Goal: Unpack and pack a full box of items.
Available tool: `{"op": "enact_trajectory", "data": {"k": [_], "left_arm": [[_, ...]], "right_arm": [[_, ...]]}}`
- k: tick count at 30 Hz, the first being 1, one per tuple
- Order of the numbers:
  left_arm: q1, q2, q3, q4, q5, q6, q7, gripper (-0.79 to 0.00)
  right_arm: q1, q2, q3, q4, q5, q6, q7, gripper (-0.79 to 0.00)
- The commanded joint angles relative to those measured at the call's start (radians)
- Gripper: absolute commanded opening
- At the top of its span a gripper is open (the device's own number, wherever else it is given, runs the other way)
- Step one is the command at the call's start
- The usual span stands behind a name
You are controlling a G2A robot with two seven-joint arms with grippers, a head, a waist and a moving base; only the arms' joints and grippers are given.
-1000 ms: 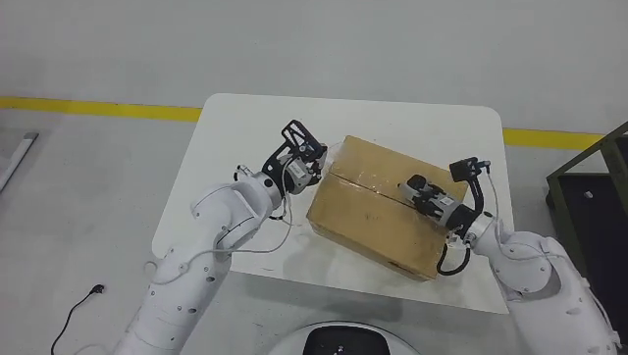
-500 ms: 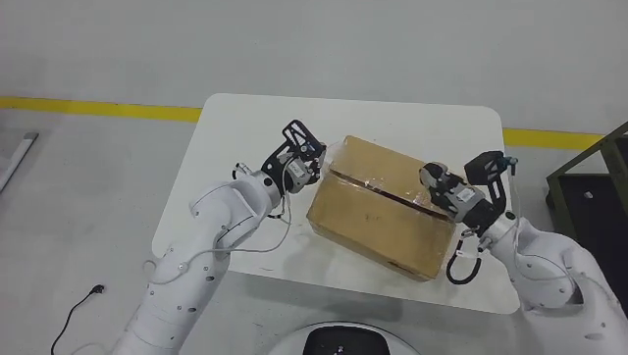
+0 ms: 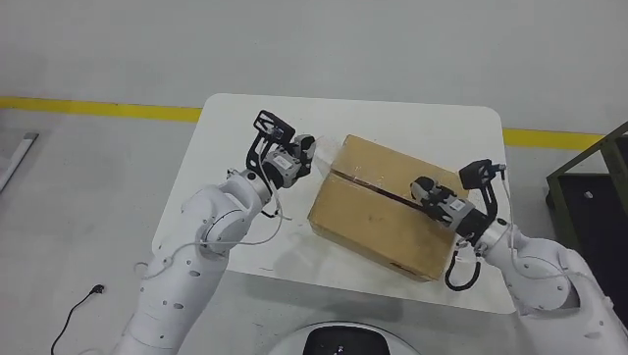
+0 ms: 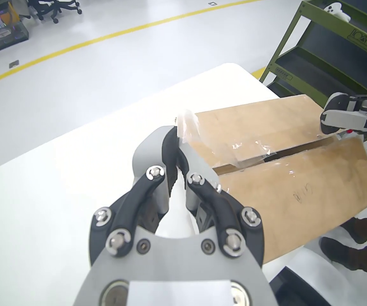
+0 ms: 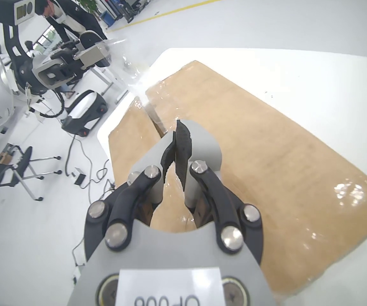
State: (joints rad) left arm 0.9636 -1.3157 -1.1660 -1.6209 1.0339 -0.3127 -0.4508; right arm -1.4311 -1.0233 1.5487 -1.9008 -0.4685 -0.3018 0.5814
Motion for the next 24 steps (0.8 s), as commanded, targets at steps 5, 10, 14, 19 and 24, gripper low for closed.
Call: {"op": "enact_trajectory", "data": {"k": [5,10,14,19,24], "left_arm": [[-0.003,-0.002,-0.003,0.020,-0.068,0.008,-0.008,-0.785],[-0.003,-0.001,-0.001,0.018,-0.063,0.003,-0.009,-0.785],[0.000,0.001,0.001,0.017,-0.058,0.001,-0.012,-0.785],[-0.001,0.002,0.007,0.018,-0.045,-0.004,-0.015,-0.785],[-0.001,0.002,0.007,0.018,-0.045,-0.004,-0.015,-0.785]], "right_arm": [[0.063,-0.006,-0.042,0.055,0.156,0.076,0.074,-0.600],[0.120,-0.011,-0.070,0.093,0.223,0.131,0.096,-0.533],[0.164,-0.013,-0.100,0.107,0.187,0.126,0.093,-0.422],[0.189,-0.012,-0.114,0.110,0.114,0.103,0.089,0.000],[0.189,-0.012,-0.114,0.110,0.114,0.103,0.089,0.000]]}}
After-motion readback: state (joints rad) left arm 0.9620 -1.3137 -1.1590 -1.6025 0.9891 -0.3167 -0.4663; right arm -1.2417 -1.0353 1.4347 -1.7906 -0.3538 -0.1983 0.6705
